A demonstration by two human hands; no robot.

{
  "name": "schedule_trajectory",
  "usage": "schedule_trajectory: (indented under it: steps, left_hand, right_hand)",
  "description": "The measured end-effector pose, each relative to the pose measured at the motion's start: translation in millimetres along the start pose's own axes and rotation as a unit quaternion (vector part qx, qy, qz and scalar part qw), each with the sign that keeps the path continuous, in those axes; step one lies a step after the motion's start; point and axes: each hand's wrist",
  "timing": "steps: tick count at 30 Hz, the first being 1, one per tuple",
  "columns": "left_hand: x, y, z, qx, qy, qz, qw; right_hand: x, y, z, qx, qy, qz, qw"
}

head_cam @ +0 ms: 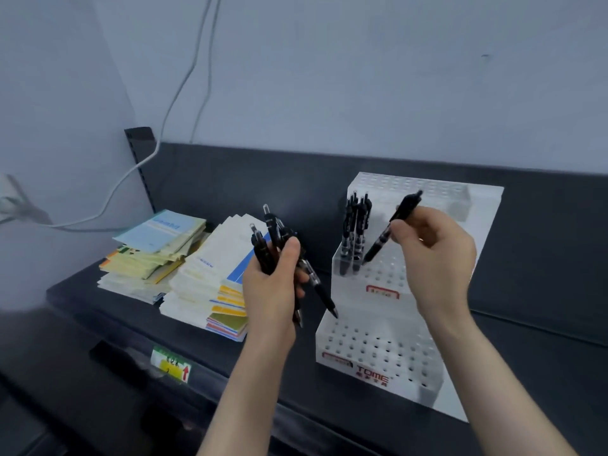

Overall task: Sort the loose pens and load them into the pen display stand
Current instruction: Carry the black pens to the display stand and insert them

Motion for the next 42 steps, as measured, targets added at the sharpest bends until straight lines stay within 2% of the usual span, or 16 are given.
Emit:
schedule_trajectory:
  steps: [4, 8, 18, 27, 35, 36, 40, 42]
  left_hand:
    - [0.0, 3.3, 15.3, 0.001, -0.003, -0.024, 1.0]
    - [-2.0, -0.5, 30.8, -0.008, -0.027, -0.036, 0.999]
    - [-4.2, -8.0, 58.5, -0.044, -0.063, -0.059, 0.995]
    - [-11.6, -12.1, 66.8, -0.082, -0.098, -0.06, 0.99]
    - [-12.1, -11.5, 64.7, -0.14, -0.121, -0.042, 0.982]
    - [-12.0, -10.4, 63.8, -0.146, -0.12, -0.038, 0.981]
    - [-13.7, -2.6, 57.6, -0.172, -0.117, -0.031, 0.978]
    - [-12.6, 1.5, 53.5, -0.193, -0.113, -0.025, 0.974]
  right_hand:
    - [4.2, 18.6, 6.7, 0.035, -0.002, 0.006, 0.999]
    - [9.9, 35.2, 7.4, 0.061, -0.011, -0.046, 0.997]
    - [29.7, 59.6, 2.0, 0.044, 0.031, -0.187, 0.981]
    - [38.6, 66.1, -5.0, 0.068, 0.06, -0.215, 0.972]
    - [17.2, 59.7, -21.7, 0.055, 0.039, -0.261, 0.963]
    - [12.2, 60.2, -28.9, 0.039, 0.034, -0.255, 0.966]
    - [5.7, 68.6, -49.9, -0.113, 0.065, -0.253, 0.959]
    - [7.5, 68.8, -50.9, -0.114, 0.065, -0.251, 0.959]
Point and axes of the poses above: each hand's wrist, its own z-axis towards the middle knuckle, its own y-axis out of the palm, x = y × z, and after that the axes turned 8 degrees about -y, right-handed
